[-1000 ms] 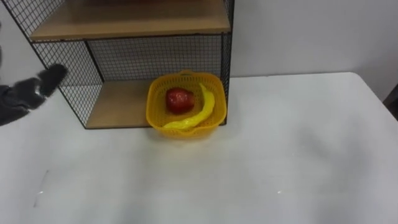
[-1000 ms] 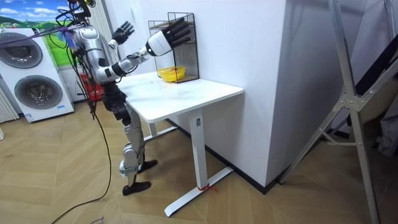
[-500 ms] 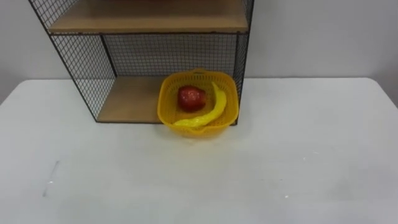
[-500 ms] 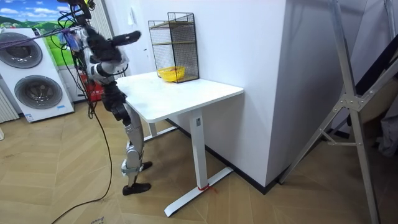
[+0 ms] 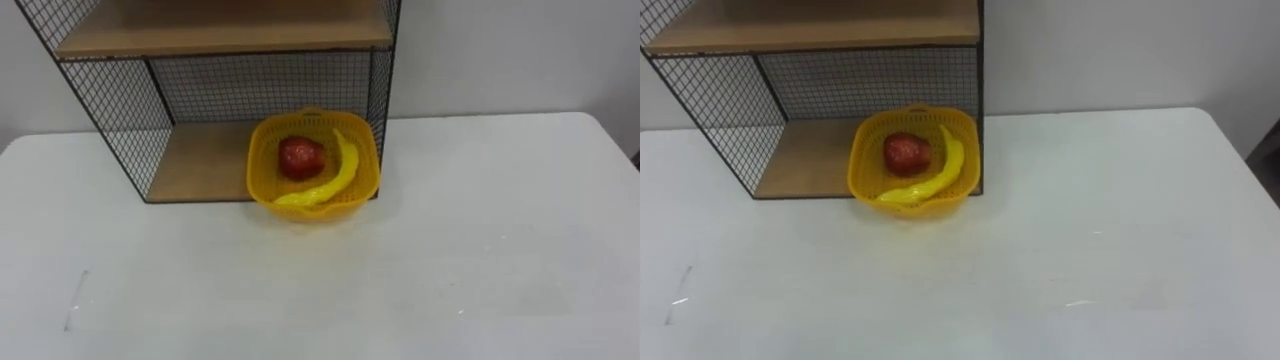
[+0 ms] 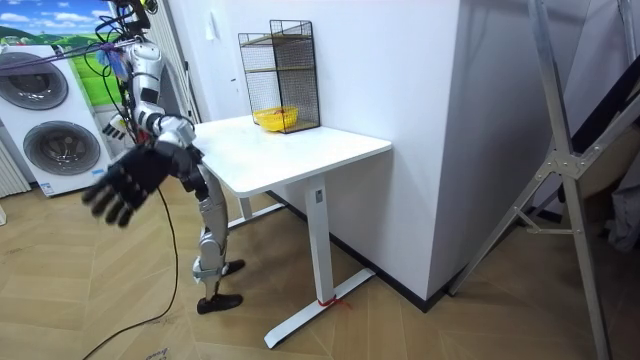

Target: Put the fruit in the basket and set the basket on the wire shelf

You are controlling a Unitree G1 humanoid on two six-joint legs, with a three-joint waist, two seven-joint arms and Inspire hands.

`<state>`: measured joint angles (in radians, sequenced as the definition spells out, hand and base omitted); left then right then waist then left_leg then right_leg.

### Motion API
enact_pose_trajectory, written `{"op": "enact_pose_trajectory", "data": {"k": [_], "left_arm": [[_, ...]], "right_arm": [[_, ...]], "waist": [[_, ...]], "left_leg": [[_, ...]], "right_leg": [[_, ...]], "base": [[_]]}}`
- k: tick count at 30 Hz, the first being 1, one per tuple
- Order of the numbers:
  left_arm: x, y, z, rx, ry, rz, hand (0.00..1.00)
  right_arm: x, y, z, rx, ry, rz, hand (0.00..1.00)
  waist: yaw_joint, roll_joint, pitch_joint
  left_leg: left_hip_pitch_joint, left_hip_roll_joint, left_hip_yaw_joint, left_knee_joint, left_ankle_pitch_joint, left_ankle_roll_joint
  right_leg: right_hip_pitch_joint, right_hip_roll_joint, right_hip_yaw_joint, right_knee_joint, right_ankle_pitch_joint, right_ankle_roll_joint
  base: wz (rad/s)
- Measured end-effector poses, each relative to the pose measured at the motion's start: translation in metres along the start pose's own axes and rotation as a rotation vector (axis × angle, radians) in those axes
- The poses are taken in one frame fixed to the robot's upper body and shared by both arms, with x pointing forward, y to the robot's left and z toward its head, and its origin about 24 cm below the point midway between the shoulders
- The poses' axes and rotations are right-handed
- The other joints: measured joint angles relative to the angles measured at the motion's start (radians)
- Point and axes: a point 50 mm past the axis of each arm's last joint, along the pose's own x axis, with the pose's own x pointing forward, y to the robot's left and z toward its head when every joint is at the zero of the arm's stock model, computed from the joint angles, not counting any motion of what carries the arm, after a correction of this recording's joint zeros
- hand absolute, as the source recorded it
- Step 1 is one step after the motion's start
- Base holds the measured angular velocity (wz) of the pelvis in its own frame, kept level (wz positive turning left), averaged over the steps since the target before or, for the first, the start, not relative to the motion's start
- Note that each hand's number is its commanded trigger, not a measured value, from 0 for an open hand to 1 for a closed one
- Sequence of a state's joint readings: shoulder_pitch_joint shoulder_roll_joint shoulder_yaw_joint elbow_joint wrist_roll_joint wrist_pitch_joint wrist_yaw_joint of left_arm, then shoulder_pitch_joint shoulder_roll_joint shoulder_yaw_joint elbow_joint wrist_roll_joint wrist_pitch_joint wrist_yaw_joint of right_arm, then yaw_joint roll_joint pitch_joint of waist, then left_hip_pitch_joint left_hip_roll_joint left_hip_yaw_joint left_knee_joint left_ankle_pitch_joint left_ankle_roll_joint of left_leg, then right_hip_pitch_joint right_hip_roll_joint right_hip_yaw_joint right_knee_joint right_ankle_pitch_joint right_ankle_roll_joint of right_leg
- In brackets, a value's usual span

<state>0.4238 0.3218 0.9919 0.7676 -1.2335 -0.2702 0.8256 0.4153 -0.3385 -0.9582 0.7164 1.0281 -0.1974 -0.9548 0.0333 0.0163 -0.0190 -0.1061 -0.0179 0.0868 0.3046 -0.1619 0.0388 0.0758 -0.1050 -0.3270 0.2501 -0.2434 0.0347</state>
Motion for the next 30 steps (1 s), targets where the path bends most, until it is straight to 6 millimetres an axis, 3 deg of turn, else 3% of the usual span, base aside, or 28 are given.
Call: {"op": "enact_pose_trajectory", "data": {"k": [3, 7, 11, 14, 18, 21, 23, 27, 30], "left_arm": [[0.005, 0.028, -0.031, 0.159, 0.033, 0.041, 0.00], [0.004, 0.062, -0.065, 0.362, 0.083, 0.047, 0.00], [-0.002, 0.078, -0.095, 0.743, 0.090, -0.129, 0.00], [-0.008, 0.083, -0.113, 1.103, 0.082, -0.341, 0.00], [-0.023, 0.093, -0.140, 1.612, 0.075, -0.616, 0.00], [-0.040, 0.087, -0.162, 1.859, 0.047, -0.800, 0.00], [-0.048, 0.083, -0.170, 1.931, 0.039, -0.868, 0.00], [-0.063, 0.075, -0.184, 2.045, 0.003, -0.994, 0.00], [-0.065, 0.078, -0.187, 2.154, -0.008, -1.018, 0.00]], "right_arm": [[0.006, -0.035, -0.049, -0.154, 0.105, -0.098, 0.00], [-0.001, -0.059, -0.086, -0.290, 0.178, -0.144, 0.00], [-0.008, -0.080, -0.118, -0.457, 0.243, -0.126, 0.00], [-0.015, -0.095, -0.141, -0.715, 0.269, 0.014, 0.00], [-0.037, -0.086, -0.170, -1.248, 0.184, 0.409, 0.00], [-0.054, -0.071, -0.183, -1.488, 0.120, 0.652, 0.00], [-0.063, -0.065, -0.189, -1.560, 0.121, 0.744, 0.00], [-0.081, -0.050, -0.200, -1.666, 0.095, 0.941, 0.00], [-0.089, -0.047, -0.205, -1.773, 0.058, 1.036, 0.00]], "waist": [[-0.004, -0.001, 0.0005], [-0.033, -0.005, 0.0005], [-0.040, -0.013, 0.0020], [-0.051, -0.018, 0.0017], [-0.038, -0.026, 0.0054], [-0.045, -0.031, 0.0090], [-0.051, -0.036, 0.0124], [-0.051, -0.033, 0.0296], [-0.048, -0.029, 0.0299]], "left_leg": [[0.008, 0.006, 0.002, 0.000, -0.001, -0.004], [0.003, 0.005, 0.006, -0.001, -0.001, -0.005], [0.008, 0.006, 0.004, -0.004, 0.000, -0.006], [0.023, 0.003, -0.009, -0.007, 0.001, -0.008], [0.073, 0.005, 0.016, -0.051, 0.015, -0.027], [0.081, 0.004, 0.016, -0.050, 0.017, -0.025], [0.084, 0.004, 0.012, -0.050, 0.017, -0.024], [0.088, 0.006, 0.015, -0.049, 0.019, -0.020], [0.089, 0.008, 0.016, -0.051, 0.019, -0.020]], "right_leg": [[0.007, 0.003, 0.006, -0.007, -0.006, 0.008], [-0.005, 0.001, 0.010, 0.008, -0.010, 0.004], [0.009, 0.003, 0.010, -0.002, 0.000, -0.006], [0.034, 0.005, -0.005, -0.022, 0.004, -0.002], [0.048, 0.008, 0.030, -0.033, 0.011, 0.001], [0.058, 0.018, 0.030, -0.039, 0.014, -0.003], [0.066, 0.019, 0.026, -0.046, 0.014, -0.005], [0.066, 0.030, 0.027, -0.049, 0.021, -0.020], [0.067, 0.032, 0.029, -0.053, 0.020, -0.017]], "base": [[-0.07], [-0.03], [0.03], [0.11], [-0.23], [-0.06], [0.04], [0.00], [0.00]]}}
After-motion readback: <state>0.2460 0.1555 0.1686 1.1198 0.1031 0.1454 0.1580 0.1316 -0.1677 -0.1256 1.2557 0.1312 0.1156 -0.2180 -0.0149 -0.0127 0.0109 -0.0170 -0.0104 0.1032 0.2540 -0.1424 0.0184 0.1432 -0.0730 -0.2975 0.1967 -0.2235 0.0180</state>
